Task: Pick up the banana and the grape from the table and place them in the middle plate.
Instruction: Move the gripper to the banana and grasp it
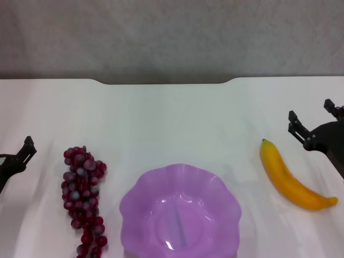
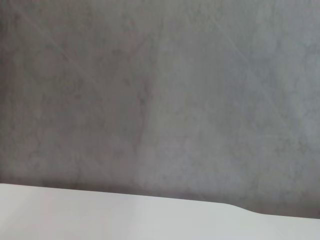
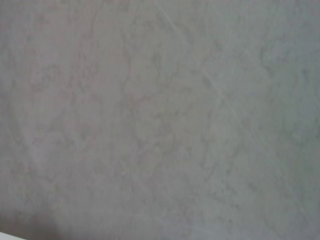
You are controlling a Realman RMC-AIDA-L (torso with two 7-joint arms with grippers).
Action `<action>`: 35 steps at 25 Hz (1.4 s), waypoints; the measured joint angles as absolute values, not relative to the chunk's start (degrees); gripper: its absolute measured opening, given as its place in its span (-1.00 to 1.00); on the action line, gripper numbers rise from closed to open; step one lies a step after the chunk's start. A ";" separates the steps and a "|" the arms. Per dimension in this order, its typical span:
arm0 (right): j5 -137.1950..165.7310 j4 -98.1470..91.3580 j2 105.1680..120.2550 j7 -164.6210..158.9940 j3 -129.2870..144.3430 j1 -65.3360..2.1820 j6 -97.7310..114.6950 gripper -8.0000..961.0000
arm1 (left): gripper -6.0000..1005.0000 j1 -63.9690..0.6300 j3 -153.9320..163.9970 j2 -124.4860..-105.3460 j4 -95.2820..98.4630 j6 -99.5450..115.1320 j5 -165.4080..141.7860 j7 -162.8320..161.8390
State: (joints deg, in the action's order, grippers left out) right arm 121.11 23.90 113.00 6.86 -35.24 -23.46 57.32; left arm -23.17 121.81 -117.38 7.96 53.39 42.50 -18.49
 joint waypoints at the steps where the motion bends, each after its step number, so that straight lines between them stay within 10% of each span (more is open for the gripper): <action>1: 121.12 25.71 112.44 8.22 -35.83 -22.92 56.42 0.83 | 0.78 -23.17 121.81 -117.37 7.96 53.38 42.47 -18.49; 26: 120.75 24.75 114.72 10.77 -39.33 -22.86 48.78 0.83 | 0.78 -23.46 121.89 -117.40 8.78 53.30 42.27 -18.47; 35: 120.92 55.67 106.99 26.43 -53.95 -13.12 25.48 0.83 | 0.78 -23.31 121.90 -117.35 8.50 53.07 42.27 -18.45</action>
State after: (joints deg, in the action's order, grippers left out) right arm 120.92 55.67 106.99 26.43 -53.95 -13.12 25.48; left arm -23.31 121.90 -117.35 8.50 53.07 42.27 -18.45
